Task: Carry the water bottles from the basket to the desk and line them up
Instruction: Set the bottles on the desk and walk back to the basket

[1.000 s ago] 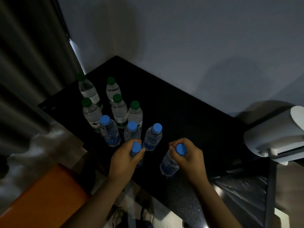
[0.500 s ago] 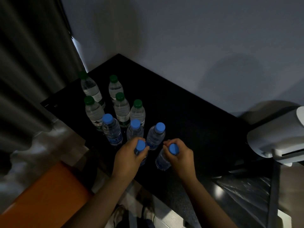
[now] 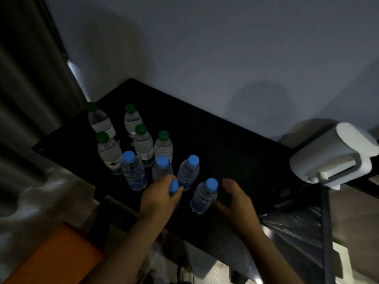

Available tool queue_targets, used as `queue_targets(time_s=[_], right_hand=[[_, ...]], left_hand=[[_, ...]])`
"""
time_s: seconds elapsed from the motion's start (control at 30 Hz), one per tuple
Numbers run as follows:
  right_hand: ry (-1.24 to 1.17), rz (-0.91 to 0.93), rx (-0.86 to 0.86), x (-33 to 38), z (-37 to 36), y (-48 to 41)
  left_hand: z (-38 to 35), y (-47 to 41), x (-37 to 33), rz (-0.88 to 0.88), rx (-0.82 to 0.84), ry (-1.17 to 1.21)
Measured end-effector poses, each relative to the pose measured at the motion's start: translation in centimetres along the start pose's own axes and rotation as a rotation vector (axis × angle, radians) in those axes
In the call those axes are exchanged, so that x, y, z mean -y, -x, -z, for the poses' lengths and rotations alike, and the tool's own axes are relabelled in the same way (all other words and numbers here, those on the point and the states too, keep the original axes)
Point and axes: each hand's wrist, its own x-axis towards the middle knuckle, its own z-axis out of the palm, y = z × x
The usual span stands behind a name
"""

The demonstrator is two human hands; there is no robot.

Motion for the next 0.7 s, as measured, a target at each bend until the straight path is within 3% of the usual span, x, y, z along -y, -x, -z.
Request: queue_targets(time_s=[0.13, 0.37, 0.7], right_hand=[[0.213, -0.076, -0.037, -1.3, 1.5, 4.0], [0.215, -0.329, -0.151, -1.0, 2.5, 10.9], [0.164, -0.643, -0.276, -3.5, 5.1, 22.1]], left_hand=[[1.4, -0.5, -1.1, -0.131, 0.058, -0.213], [3.2, 0.6, -4.8, -0.491, 0.129, -0.194], [-1.6, 7.2, -12.8, -0.781, 0.665, -0.247]])
